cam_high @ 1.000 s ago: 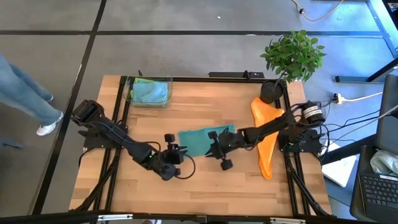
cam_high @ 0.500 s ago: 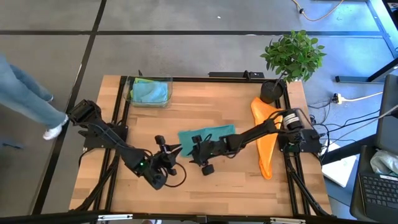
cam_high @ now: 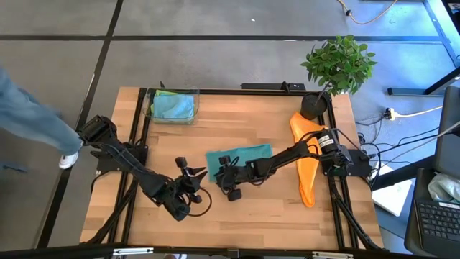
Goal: Fold microfiber towels
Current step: Fold the blue microfiber cloth
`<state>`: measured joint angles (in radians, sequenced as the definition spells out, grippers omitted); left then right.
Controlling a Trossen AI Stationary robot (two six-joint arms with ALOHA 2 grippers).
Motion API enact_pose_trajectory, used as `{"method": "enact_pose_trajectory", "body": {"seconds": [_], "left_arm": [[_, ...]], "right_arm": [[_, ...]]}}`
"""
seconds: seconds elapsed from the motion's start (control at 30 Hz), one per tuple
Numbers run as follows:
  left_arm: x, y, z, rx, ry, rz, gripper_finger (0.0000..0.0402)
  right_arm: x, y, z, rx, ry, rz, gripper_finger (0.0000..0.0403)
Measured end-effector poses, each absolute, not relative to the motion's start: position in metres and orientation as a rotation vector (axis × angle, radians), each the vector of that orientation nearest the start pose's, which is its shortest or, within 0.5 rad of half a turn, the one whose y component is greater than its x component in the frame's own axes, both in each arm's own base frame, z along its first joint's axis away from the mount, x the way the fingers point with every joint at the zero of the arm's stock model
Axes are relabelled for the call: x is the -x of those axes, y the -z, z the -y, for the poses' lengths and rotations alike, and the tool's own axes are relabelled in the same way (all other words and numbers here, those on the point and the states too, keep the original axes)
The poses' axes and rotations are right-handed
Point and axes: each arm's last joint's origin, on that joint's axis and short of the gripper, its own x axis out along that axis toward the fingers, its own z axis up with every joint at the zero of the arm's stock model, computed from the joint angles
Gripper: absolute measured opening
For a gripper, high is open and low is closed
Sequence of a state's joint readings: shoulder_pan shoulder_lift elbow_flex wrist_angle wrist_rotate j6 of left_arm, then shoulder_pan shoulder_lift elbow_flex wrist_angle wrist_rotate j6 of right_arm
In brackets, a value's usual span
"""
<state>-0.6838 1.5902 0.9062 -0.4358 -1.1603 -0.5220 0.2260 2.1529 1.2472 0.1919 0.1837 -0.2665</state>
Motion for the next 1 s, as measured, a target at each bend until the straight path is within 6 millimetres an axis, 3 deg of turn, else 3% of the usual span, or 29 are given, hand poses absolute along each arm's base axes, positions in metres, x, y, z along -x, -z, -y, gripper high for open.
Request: {"method": "enact_pose_trajectory", "body": {"seconds": [0.73, 0.87, 1.0], "left_arm": [[-0.240, -0.188, 0.161, -0.404, -0.569, -0.535, 0.0066], [-0.240, -0.188, 0.161, -0.394, -0.572, -0.531, 0.0066], [-0.241, -0.188, 0.158, -0.381, -0.586, -0.530, 0.0066]], "right_arm": [[-0.434, -0.092, -0.083, 0.268, -0.104, -0.657, 0.0159], [-0.434, -0.089, -0.083, 0.258, -0.122, -0.669, 0.0134], [-0.432, -0.089, -0.091, 0.255, -0.167, -0.659, 0.0081]]}}
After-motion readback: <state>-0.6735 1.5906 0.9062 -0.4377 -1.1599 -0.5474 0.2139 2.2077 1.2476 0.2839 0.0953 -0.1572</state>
